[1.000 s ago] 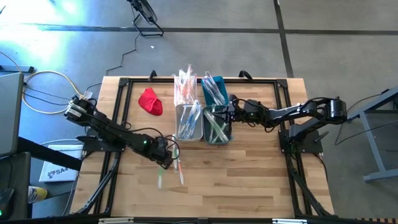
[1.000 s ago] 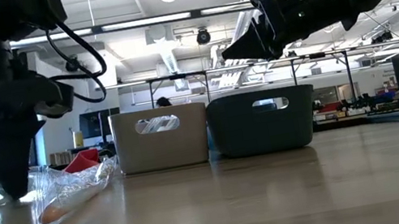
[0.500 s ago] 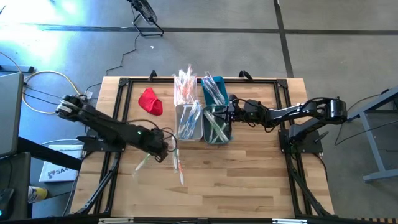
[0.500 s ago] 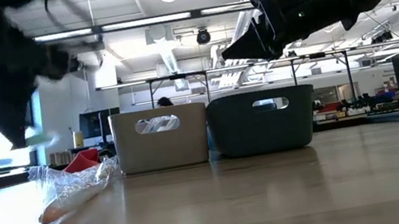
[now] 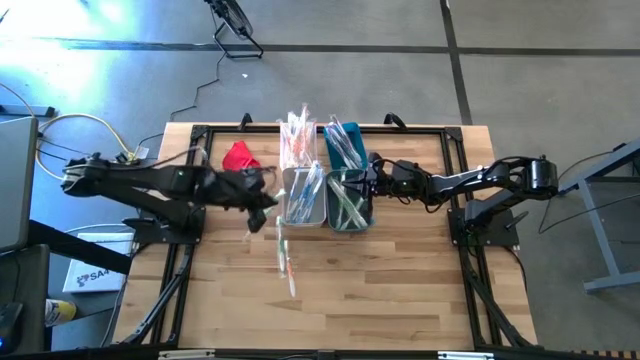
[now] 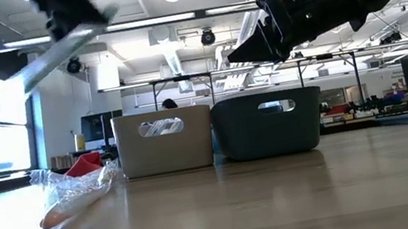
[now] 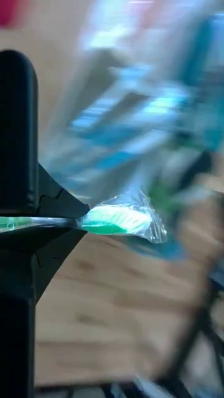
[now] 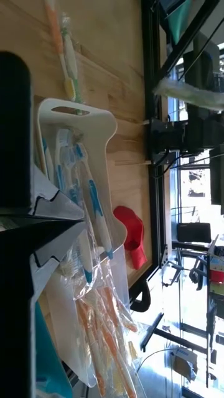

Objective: Pick & Place Toothbrushes
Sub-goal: Put the green toothbrush into the blue bin

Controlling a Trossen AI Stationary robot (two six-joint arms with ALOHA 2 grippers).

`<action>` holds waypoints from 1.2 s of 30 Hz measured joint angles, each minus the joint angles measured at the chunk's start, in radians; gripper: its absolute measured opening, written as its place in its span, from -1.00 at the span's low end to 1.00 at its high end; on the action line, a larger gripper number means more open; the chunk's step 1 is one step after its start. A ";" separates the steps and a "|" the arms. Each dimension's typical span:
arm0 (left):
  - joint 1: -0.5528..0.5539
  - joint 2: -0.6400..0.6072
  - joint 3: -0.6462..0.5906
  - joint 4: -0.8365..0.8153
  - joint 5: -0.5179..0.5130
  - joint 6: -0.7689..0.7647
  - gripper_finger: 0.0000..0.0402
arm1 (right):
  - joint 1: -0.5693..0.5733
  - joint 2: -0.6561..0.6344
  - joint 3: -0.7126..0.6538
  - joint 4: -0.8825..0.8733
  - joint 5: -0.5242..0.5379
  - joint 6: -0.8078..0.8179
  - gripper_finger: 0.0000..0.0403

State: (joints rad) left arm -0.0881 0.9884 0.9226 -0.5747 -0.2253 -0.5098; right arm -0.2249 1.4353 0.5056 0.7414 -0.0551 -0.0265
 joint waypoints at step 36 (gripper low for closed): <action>0.200 0.279 -0.001 0.885 0.289 0.532 -0.98 | 0.068 0.007 0.000 0.215 -0.002 0.111 -0.65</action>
State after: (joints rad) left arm 0.1116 1.2672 0.9218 0.3099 0.0633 0.0223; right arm -0.1567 1.4423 0.5056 0.9560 -0.0566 0.0840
